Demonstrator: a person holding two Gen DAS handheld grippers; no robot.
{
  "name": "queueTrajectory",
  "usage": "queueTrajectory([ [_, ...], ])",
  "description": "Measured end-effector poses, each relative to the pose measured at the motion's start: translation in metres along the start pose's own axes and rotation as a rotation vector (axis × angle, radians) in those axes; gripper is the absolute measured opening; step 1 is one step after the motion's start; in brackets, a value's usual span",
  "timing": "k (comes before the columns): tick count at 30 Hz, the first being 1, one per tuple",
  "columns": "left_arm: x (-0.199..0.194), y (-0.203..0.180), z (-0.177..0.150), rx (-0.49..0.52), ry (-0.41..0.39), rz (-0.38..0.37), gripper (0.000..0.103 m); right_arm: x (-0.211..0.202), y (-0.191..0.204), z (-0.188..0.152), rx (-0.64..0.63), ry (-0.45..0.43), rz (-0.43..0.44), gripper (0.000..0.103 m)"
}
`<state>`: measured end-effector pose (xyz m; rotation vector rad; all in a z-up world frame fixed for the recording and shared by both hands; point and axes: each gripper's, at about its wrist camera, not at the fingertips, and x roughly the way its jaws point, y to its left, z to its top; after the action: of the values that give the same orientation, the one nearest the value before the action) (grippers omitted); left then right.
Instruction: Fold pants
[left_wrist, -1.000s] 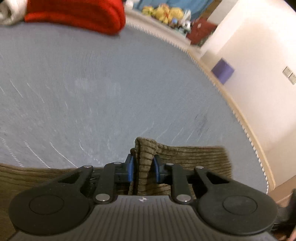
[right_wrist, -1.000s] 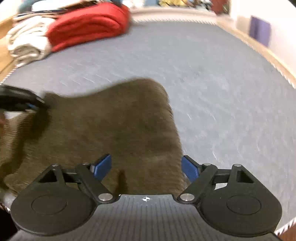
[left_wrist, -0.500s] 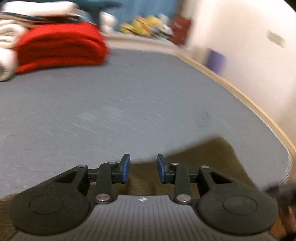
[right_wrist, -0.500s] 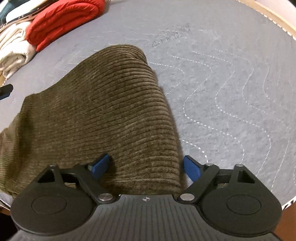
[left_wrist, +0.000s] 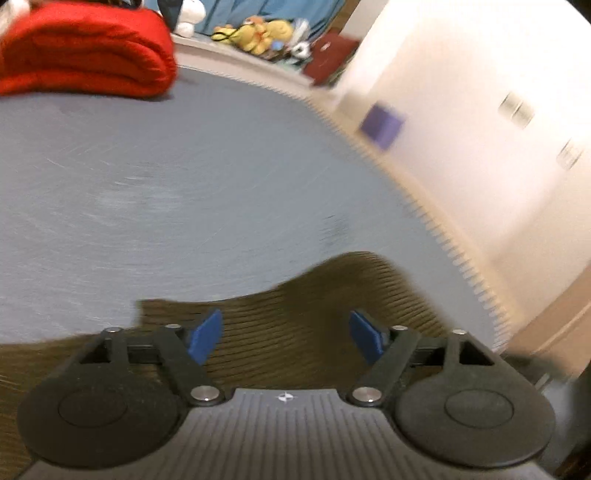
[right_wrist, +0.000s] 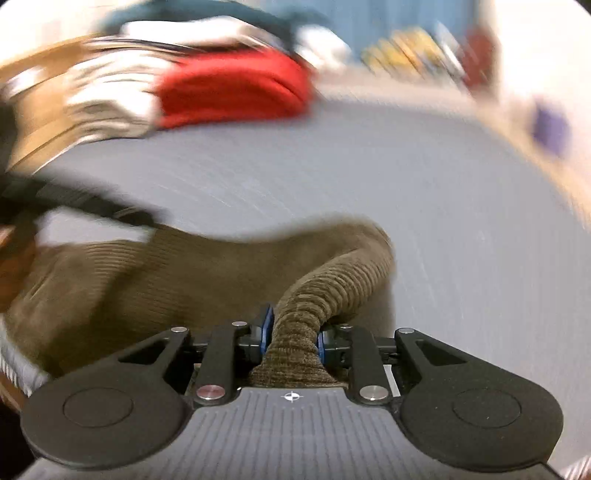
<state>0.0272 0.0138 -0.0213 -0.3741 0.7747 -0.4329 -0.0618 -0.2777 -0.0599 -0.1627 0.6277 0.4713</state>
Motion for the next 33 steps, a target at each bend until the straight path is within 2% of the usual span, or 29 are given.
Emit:
queueTrajectory([
  [3,-0.004,-0.003,0.009,-0.08,-0.008,-0.143,0.087,-0.015,0.043,0.001,-0.165,-0.09,0.056,0.023],
  [5,-0.006,-0.005,0.011,-0.091,0.001,-0.184,0.092,-0.02,0.07,-0.002,-0.268,-0.124,0.094,0.023],
  [6,-0.004,-0.008,0.013,-0.073,0.014,-0.174,0.092,-0.022,0.082,-0.004,-0.315,-0.136,0.105,0.023],
  [8,-0.007,-0.012,0.015,-0.019,0.026,-0.108,0.092,-0.023,0.106,-0.01,-0.413,-0.16,0.122,0.023],
  [12,-0.01,-0.012,0.007,0.054,0.047,0.015,0.093,-0.022,0.138,-0.009,-0.492,-0.173,0.184,0.023],
  [13,-0.009,-0.008,0.004,0.068,0.048,0.046,0.088,-0.023,0.146,-0.008,-0.507,-0.176,0.189,0.023],
  [14,-0.011,-0.006,0.002,0.089,0.047,0.105,0.07,-0.021,0.152,-0.006,-0.511,-0.173,0.202,0.023],
  [15,-0.015,0.0,-0.001,0.107,0.045,0.153,0.059,-0.019,0.156,-0.003,-0.506,-0.171,0.217,0.023],
  [16,-0.02,0.008,-0.002,0.117,0.044,0.187,0.041,-0.018,0.159,-0.003,-0.503,-0.171,0.227,0.023],
  [17,-0.028,0.019,-0.003,0.107,0.047,0.208,0.033,-0.017,0.164,0.0,-0.502,-0.175,0.232,0.023],
  [19,-0.045,0.043,0.001,0.037,0.041,0.212,0.03,-0.013,0.171,0.009,-0.47,-0.171,0.252,0.028],
  [21,-0.066,0.067,0.004,-0.01,0.015,0.234,0.029,-0.012,0.175,0.018,-0.439,-0.168,0.324,0.038],
  [23,-0.095,0.092,0.005,-0.053,-0.014,0.283,0.029,-0.015,0.18,0.027,-0.43,-0.198,0.45,0.045],
  [24,-0.107,0.106,0.005,-0.085,-0.026,0.3,0.029,-0.019,0.18,0.033,-0.413,-0.219,0.53,0.055],
  [25,-0.121,0.123,0.003,-0.127,-0.041,0.323,0.029,-0.022,0.175,0.037,-0.392,-0.236,0.588,0.07],
  [27,-0.147,0.149,0.002,-0.189,-0.061,0.368,0.029,-0.026,0.167,0.046,-0.321,-0.281,0.667,0.087],
  [30,-0.181,0.19,-0.004,-0.293,-0.073,0.472,0.04,-0.011,0.151,0.062,-0.192,-0.255,0.698,0.088],
  [33,-0.198,0.219,-0.007,-0.374,-0.051,0.585,0.061,0.031,0.14,0.069,-0.056,-0.146,0.6,0.088],
])
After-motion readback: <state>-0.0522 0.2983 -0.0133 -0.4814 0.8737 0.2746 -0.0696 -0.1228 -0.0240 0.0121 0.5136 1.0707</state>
